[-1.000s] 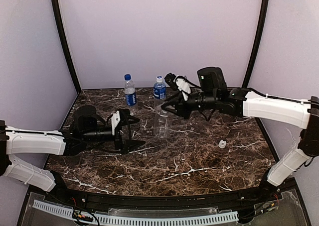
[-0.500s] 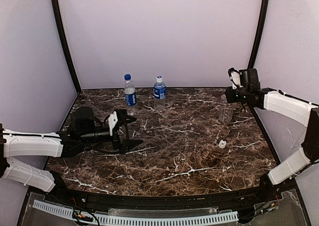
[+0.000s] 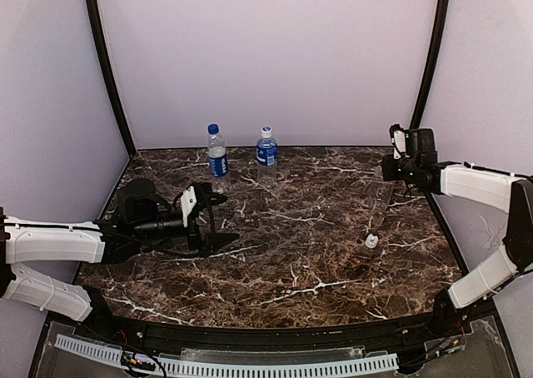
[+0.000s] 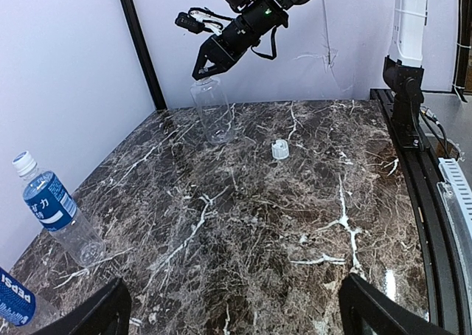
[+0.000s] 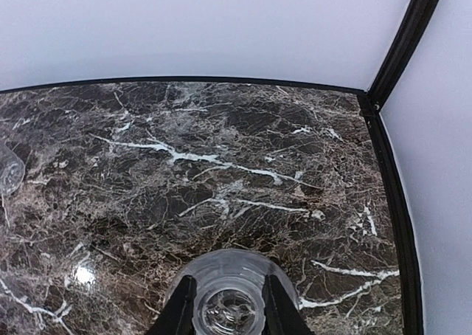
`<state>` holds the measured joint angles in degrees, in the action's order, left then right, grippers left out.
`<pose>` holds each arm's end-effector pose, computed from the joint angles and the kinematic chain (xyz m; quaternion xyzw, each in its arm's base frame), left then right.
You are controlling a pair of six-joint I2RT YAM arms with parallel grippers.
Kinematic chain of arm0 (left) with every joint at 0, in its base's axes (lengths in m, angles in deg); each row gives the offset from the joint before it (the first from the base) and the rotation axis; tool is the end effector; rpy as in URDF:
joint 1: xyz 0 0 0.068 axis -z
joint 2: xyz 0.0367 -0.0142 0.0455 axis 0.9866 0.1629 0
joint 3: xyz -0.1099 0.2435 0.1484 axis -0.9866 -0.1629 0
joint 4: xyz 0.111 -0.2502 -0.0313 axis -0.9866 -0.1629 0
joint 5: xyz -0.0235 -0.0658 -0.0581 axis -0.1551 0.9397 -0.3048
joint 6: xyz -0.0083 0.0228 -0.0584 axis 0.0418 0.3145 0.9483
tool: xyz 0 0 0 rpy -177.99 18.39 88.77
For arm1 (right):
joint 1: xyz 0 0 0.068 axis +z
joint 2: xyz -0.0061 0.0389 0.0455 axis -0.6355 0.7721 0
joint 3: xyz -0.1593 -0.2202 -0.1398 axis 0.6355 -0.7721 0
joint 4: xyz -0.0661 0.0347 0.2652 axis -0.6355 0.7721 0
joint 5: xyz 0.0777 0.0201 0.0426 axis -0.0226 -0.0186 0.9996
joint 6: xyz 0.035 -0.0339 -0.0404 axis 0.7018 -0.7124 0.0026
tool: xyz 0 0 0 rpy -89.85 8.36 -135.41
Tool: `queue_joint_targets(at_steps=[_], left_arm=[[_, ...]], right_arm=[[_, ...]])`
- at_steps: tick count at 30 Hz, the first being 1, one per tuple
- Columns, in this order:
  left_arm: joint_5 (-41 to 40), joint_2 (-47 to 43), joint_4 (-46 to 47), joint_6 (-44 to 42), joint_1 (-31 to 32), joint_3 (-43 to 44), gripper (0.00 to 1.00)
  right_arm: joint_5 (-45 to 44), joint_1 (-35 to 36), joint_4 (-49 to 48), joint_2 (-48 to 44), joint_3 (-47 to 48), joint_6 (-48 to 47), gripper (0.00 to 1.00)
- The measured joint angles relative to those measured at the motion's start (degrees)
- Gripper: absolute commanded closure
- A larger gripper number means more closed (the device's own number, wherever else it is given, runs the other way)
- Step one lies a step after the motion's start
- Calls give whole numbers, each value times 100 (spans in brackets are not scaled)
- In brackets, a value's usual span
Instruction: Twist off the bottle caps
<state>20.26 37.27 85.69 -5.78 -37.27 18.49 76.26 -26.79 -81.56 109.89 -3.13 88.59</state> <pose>0.1764 -0.1954 0.2620 0.4859 0.5532 -0.3148 0.5990 0.3326 0.0673 0.2706 -0.0179 0.8633 0.0138 0.5042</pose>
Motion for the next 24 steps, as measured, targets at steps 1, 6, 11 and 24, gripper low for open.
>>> queue_joint_targets(at_steps=[1,6,11,24], left_arm=[[0,0,0,-2,0,0,1],[0,17,2,-2,0,0,1],[0,81,2,0,0,0,1],[-820,940,-1296,935,-1547,1799,3]], right_arm=[[0,-2,-7,-7,-13,20,52],[0,-2,55,-120,-116,48,35],[46,-2,70,-352,-109,-72,25],[839,-2,505,-1043,721,-332,3]])
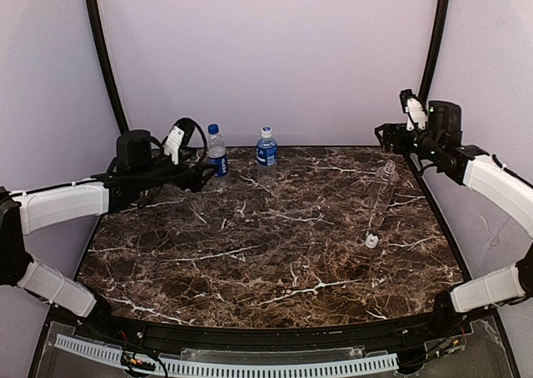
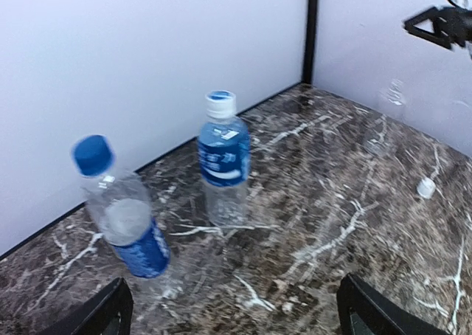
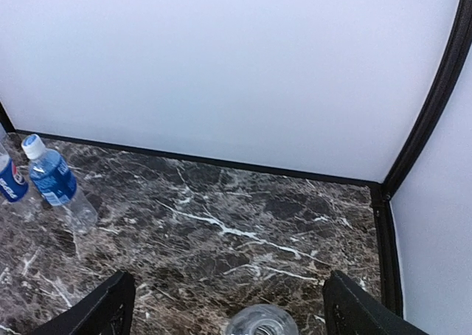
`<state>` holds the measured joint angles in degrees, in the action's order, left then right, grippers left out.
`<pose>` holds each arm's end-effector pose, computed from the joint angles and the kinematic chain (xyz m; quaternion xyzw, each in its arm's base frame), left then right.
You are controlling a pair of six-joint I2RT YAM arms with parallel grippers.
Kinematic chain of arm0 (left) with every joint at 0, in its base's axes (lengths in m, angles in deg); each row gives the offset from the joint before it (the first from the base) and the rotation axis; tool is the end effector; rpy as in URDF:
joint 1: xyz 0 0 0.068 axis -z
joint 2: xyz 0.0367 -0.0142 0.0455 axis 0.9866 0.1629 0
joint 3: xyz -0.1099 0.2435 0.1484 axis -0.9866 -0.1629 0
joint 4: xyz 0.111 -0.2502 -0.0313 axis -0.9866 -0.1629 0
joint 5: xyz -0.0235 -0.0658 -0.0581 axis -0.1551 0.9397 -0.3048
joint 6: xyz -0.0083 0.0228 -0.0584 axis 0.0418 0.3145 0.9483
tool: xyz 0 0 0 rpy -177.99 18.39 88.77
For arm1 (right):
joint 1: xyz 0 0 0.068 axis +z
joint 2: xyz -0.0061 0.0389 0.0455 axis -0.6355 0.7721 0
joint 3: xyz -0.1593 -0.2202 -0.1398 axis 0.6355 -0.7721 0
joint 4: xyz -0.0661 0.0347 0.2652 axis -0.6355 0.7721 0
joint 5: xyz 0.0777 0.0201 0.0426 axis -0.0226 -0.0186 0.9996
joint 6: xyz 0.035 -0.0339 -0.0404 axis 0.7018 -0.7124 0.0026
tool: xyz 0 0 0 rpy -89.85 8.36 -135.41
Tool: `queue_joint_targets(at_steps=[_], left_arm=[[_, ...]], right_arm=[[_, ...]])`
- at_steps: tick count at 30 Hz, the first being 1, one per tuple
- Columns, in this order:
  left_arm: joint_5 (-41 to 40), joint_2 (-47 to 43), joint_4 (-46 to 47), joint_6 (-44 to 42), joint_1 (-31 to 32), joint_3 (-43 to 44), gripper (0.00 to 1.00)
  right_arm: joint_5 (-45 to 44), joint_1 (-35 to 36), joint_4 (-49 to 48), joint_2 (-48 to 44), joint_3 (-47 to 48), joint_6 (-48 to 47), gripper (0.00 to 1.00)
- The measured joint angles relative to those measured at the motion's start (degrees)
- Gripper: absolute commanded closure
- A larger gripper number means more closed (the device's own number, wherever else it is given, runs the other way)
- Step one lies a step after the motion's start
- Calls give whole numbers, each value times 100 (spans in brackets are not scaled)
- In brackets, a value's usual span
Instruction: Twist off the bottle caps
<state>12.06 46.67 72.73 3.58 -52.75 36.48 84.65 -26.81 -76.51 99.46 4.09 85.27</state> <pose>0.2802 -0.1646 0.3051 0.3164 0.6931 -0.2315 0.6049 0.3017 0.0675 0.3636 -0.0737 0.8014 0.0738 0.5889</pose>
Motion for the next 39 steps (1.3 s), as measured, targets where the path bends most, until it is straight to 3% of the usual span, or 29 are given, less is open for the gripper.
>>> queue_joint_targets(at_steps=[7,21,30,39], left_arm=[[79,715,-398,339,-863,1241,4],[319,2697,-411,413,-1067,3056,13],[396,3449,-393,417,-1104,3788,41],[566,3482,-389,461,-1113,3783,96]], right_arm=[[693,46,-79,-72,136,205,2],[855,433,-63,540,623,175,1],[833,496,144,992,1019,-42,1],[793,501,214,1001,1047,-125,2]])
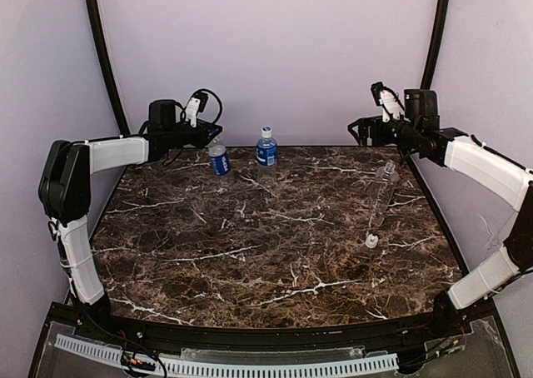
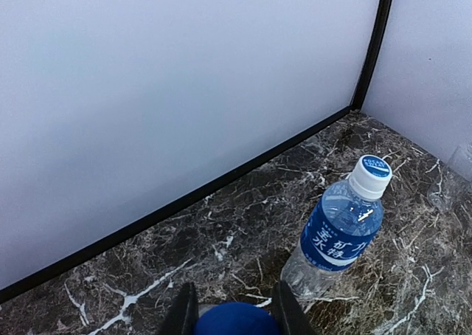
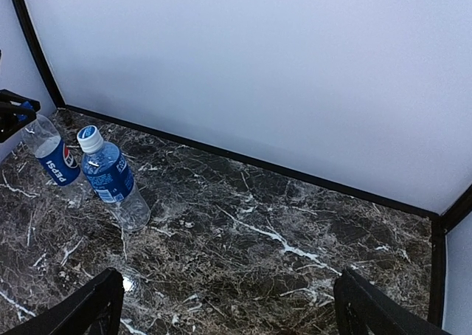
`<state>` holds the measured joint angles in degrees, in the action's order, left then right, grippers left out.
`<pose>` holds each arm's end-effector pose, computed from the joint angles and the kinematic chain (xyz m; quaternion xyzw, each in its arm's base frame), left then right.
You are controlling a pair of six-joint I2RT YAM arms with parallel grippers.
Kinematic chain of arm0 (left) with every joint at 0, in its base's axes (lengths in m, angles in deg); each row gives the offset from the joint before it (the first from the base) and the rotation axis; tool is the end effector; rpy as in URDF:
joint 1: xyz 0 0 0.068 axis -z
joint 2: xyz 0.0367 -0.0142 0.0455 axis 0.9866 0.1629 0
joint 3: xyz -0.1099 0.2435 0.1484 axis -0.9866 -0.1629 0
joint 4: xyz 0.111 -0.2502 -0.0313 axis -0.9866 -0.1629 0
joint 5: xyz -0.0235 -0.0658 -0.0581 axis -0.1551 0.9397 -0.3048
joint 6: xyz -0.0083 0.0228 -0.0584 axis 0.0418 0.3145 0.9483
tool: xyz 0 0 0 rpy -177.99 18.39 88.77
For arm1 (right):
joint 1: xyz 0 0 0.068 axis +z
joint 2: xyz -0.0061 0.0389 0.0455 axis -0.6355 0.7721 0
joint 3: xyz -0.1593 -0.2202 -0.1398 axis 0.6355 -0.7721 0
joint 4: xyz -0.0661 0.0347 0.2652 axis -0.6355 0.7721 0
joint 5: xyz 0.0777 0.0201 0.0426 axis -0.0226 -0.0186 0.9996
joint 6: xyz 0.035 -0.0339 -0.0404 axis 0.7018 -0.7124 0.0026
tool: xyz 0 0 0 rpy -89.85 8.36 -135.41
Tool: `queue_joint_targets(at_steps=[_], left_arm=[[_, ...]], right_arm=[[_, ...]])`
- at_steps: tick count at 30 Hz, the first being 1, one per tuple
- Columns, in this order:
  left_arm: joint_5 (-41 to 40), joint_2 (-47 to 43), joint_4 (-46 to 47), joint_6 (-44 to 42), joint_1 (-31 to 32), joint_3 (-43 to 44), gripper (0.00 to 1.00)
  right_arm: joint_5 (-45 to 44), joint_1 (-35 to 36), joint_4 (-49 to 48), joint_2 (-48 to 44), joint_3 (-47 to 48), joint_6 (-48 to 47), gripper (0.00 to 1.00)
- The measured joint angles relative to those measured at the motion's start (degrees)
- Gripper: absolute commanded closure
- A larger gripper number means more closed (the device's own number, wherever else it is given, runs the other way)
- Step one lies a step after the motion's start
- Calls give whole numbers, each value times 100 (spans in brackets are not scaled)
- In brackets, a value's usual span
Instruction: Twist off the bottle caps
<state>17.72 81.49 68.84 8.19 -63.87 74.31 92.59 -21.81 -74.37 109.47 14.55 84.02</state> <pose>0.4773 -0.1635 0.3048 0.2481 0.7232 -0.2331 0.6009 0.3393 0.1148 0.3745 -0.1582 0.7970 0.1465 0.5641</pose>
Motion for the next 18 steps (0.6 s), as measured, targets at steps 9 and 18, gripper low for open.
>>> queue_joint_targets(at_steps=[9,18], left_arm=[[470,-695,-90,-374,-11,-743,99],[1961,-2579,-1558,-1572,168,-1191,99]], right_arm=[[505,212,15,0,87,-334,2],[1845,1860,-382,581,505,-1475,2]])
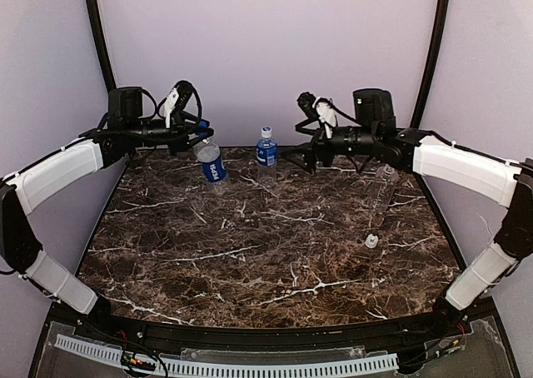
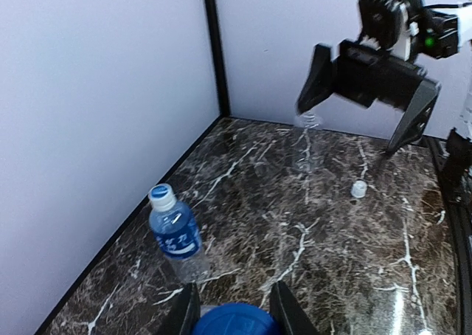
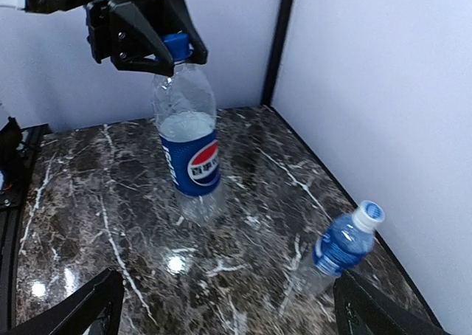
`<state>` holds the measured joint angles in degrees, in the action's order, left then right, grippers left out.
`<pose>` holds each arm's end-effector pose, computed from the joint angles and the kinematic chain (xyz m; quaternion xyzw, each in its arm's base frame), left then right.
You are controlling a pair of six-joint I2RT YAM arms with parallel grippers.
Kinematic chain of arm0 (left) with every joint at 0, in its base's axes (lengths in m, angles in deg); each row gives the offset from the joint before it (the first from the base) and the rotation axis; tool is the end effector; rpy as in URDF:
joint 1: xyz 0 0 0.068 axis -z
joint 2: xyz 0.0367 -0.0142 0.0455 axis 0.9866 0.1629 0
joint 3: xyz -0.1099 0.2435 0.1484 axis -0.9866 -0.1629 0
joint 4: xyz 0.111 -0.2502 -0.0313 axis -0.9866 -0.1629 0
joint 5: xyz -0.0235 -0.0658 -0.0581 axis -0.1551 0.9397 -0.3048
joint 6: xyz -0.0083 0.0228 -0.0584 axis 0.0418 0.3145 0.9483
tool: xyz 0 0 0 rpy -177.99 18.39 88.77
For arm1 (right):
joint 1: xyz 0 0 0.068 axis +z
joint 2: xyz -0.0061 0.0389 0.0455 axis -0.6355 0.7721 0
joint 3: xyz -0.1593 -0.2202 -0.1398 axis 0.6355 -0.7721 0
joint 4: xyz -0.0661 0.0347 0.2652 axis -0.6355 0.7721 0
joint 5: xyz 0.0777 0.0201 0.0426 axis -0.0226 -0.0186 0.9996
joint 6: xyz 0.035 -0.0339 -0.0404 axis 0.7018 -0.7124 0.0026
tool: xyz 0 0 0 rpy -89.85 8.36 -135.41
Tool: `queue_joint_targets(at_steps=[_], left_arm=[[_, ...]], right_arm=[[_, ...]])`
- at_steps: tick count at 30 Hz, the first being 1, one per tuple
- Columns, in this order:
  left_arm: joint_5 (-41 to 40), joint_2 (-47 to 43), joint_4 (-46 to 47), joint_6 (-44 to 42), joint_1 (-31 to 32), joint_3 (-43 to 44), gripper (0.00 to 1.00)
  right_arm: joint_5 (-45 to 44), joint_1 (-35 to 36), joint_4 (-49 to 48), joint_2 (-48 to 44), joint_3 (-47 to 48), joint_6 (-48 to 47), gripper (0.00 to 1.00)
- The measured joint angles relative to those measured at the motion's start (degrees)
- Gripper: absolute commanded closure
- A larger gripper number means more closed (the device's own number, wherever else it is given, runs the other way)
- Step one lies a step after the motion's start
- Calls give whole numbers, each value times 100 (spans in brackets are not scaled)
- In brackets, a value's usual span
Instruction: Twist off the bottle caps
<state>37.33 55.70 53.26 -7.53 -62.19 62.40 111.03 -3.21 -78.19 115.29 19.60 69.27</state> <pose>0.3416 -0.1485 0.3868 0.4415 0.6193 -0.2872 0.5824 0.2985 0.2454 0.3813 -0.4536 0.6455 0.2902 0.5417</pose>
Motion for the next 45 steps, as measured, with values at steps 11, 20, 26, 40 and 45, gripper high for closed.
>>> queue_joint_targets(at_steps=[11,20,26,40,45], left_arm=[[970,-1021,-693,-101,970,-264,99],[1019,-1019,-538,385,970,-286,99],[1005,-1016,-404,566,970,-286,99],[791,-1043,111,944,970,-396,10],[632,-1202,437,1150,970,-590,1]], right_arm=[[549,1447,-1095,1563,254,-20,1],[264,1495,-2009,1729,52,422,7],[295,1497,-2116,1917,-98,446,20],[516,1504,-2522,1915,-291,498,57],[538,1504,-2732,1823,-339,651,58]])
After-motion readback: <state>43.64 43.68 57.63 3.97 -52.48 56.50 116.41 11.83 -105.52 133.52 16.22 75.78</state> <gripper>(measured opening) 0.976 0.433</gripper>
